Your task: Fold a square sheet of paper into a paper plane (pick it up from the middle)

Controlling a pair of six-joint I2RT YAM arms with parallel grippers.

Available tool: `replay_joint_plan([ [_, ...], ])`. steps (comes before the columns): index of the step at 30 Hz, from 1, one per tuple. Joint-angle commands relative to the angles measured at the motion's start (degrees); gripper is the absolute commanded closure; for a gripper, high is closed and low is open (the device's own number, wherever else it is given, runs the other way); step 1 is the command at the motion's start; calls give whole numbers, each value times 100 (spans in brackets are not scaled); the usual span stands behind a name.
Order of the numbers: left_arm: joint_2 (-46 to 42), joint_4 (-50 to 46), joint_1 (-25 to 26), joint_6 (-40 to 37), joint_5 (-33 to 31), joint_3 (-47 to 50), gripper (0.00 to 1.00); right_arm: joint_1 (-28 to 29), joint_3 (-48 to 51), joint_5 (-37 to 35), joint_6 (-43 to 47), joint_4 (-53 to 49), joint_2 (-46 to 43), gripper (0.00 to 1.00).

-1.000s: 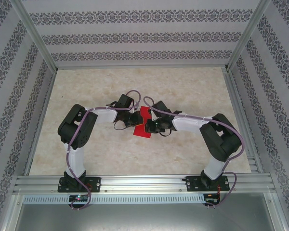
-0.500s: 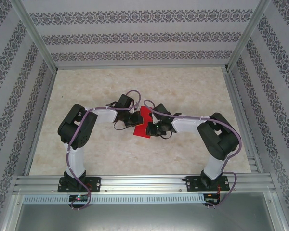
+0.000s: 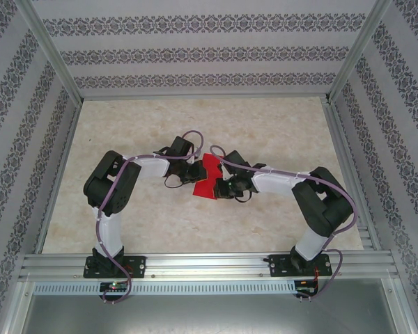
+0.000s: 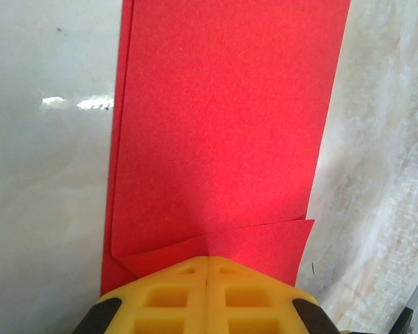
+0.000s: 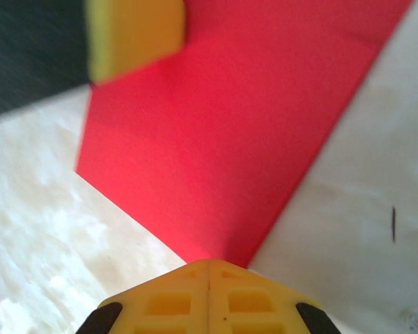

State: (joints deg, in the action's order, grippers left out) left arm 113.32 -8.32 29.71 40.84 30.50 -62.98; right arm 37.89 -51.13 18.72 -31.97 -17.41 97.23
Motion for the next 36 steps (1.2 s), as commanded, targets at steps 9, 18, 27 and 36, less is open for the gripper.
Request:
replay_joint_plan([
  [9,361,-496,26,-276,-553,151,93,52,-222,-165,-172,208,487,94],
  [18,-49,-115,26,-478,174,10,88,28,-34,-347,-126,-78,657,95],
  [27,-394,214,84,-262,479,245,83,-8,-49,-349,-144,-83,666,95],
  [36,-283,331,353,-214,511,320,87,-20,-19,-359,-152,-91,668,95],
])
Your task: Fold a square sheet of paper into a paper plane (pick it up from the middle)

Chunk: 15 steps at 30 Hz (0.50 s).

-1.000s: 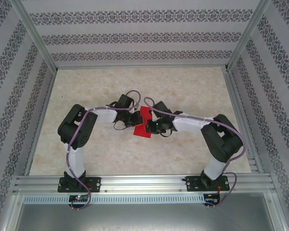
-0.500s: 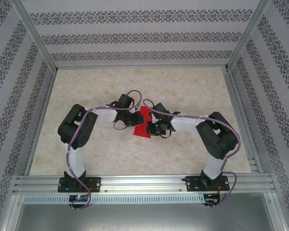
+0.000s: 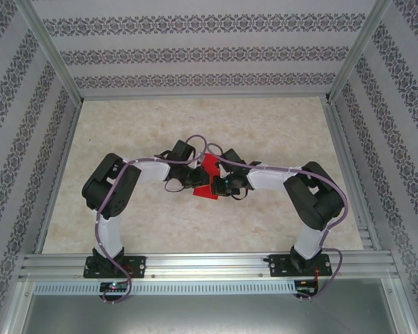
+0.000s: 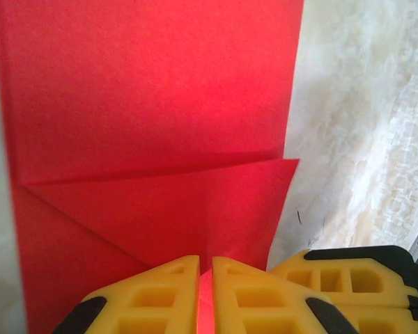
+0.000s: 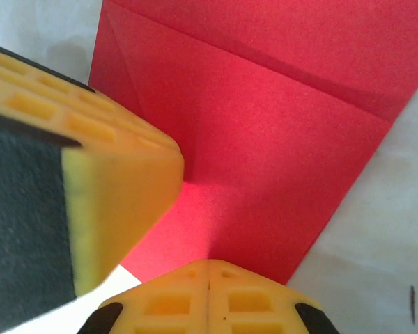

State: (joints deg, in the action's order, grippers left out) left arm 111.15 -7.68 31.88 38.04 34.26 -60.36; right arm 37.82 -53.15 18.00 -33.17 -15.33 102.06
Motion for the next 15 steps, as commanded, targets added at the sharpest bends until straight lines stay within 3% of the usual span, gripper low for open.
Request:
replay_joint_plan([
  [1,-39,268,145,71,134,55,87,-20,185,-286,-26,-304,187,95],
  [5,50,244,152,50,64,32,88,-24,210,-316,-14,-342,189,95],
  [9,148,-145,128,-118,-433,-88,89,-20,244,-393,24,-458,218,95],
  [15,306,-263,-214,-231,-711,-115,90,-18,376,-637,214,-840,309,95],
])
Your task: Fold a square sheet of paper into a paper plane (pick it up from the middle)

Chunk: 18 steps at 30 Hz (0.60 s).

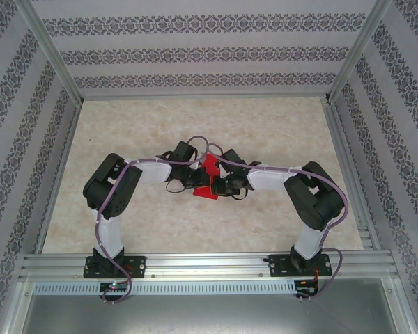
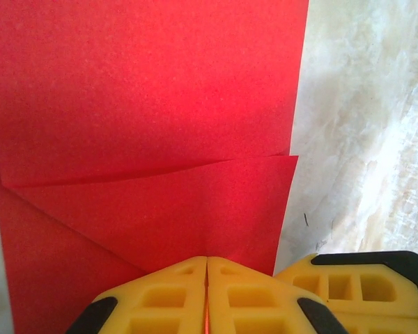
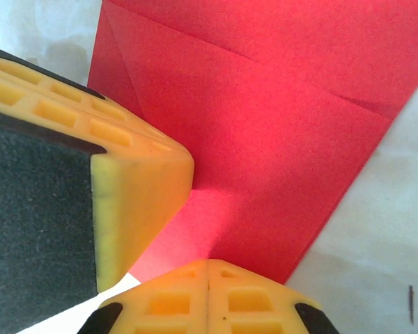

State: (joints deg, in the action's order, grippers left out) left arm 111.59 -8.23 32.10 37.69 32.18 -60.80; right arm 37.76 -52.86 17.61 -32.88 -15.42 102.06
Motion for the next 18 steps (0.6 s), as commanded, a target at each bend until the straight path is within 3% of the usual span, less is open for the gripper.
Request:
replay_joint_plan([
  [1,299,-199,-297,-218,-477,-89,90,-9,377,-625,214,-882,322,95],
  [18,557,-876,-856,-725,-1052,-810,90,-40,588,-764,353,-1095,350,95],
])
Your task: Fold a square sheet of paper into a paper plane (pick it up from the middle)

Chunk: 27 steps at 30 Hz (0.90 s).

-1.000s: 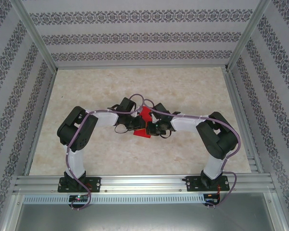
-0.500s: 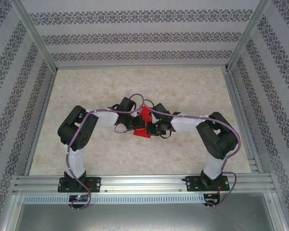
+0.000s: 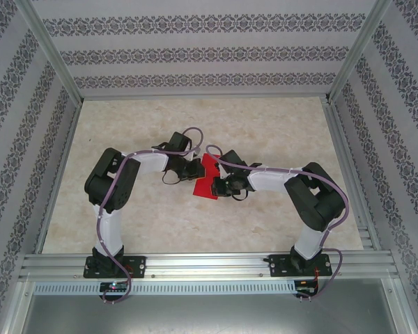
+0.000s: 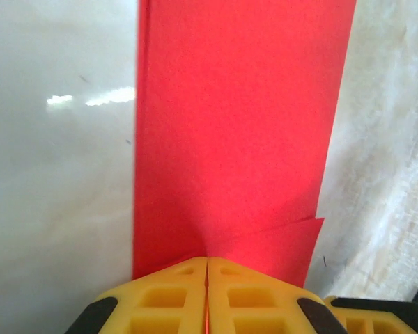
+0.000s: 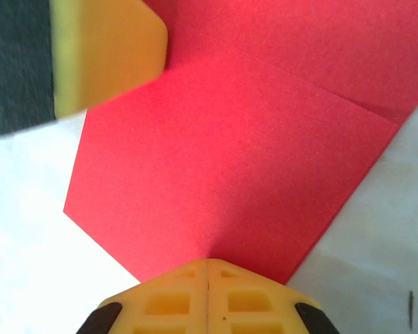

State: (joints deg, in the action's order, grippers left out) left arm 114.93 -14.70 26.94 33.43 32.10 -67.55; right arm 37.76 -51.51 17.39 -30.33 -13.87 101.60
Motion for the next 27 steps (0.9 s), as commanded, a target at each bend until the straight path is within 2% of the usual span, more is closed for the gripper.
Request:
replay_joint_plan([
  [1,217,-256,-368,-319,-1065,-158,90,-36,449,-729,100,-1242,395,95],
  [6,94,-400,-534,-424,-1127,-243,90,-89,361,-586,98,-1203,267,95],
  [12,-248,-407,-573,-379,-905,-357,87,-273,-107,9,-235,-652,-86,91],
  [16,-676,-343,-560,-219,-775,-174,80,-442,-401,104,-588,-134,-466,79],
  [20,-1050,-102,-531,60,-616,256,68,-695,-342,-142,-713,170,-690,67],
  [27,-1298,451,-289,590,-298,858,60,-981,-387,-88,-547,202,-391,63],
])
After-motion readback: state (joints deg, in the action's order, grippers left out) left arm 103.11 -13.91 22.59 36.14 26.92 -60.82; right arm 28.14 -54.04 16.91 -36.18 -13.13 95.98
